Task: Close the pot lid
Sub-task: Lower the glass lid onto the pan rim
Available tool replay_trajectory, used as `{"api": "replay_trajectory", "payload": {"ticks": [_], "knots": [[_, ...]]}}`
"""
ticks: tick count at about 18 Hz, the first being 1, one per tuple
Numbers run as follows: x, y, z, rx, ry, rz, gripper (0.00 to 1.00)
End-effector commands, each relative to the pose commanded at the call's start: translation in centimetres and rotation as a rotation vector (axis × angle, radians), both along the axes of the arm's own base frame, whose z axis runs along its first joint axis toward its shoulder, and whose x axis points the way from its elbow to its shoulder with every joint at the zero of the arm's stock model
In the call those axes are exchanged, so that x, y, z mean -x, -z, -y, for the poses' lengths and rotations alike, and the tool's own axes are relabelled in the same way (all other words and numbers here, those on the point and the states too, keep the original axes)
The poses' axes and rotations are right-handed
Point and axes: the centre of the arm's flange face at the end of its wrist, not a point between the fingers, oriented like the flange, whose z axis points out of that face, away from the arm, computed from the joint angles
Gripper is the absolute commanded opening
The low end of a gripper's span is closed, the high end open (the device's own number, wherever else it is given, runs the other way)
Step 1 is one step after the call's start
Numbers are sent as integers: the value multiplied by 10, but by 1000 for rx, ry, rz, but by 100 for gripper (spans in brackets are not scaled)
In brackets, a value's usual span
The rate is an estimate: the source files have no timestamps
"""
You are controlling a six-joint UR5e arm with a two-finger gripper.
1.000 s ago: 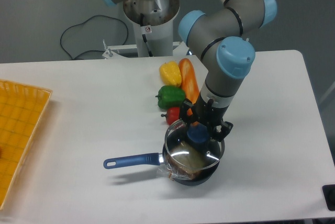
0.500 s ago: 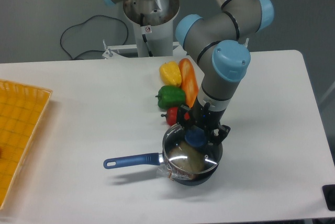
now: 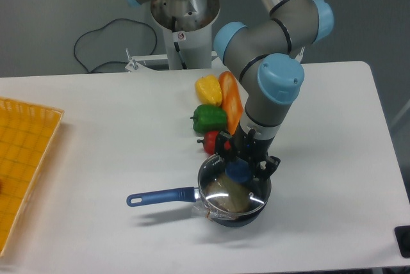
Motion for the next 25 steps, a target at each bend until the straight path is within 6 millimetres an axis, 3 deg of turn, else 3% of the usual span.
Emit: {"api": "replay_trajectory", "payload": {"ticks": [25], "knots": [[-4, 13, -10, 5, -4, 2, 54]]}}
